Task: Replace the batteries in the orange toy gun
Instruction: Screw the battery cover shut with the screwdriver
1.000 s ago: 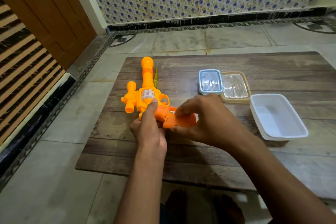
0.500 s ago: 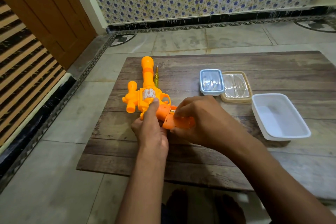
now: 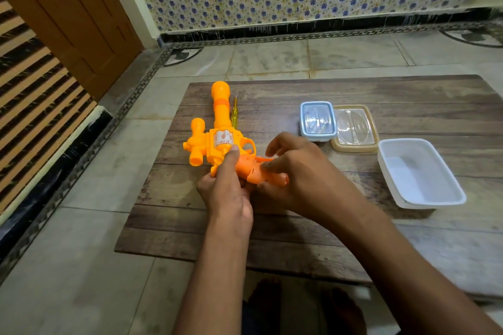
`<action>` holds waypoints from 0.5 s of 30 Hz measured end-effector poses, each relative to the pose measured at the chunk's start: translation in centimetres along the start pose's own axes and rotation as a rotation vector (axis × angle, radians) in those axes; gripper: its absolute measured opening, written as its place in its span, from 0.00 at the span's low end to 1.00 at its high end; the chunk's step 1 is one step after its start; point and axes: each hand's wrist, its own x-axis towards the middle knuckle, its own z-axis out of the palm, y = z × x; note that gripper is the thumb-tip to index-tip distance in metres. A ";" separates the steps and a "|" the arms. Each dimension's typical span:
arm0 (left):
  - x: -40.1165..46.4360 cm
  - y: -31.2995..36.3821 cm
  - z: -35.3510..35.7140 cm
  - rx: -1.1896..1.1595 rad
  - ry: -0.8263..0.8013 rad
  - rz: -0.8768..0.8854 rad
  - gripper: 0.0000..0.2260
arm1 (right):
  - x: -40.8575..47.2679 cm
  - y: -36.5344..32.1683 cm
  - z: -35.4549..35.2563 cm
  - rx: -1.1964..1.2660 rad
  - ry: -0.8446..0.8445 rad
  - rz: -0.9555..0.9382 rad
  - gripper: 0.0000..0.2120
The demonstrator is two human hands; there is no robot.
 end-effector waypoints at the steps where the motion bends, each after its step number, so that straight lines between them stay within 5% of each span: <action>1: 0.0 0.0 -0.1 0.004 -0.001 -0.002 0.04 | 0.0 0.0 -0.1 0.015 0.005 0.008 0.16; 15: -0.3 -0.3 -0.1 0.011 -0.027 -0.001 0.07 | 1.1 0.0 0.7 0.067 0.051 0.129 0.11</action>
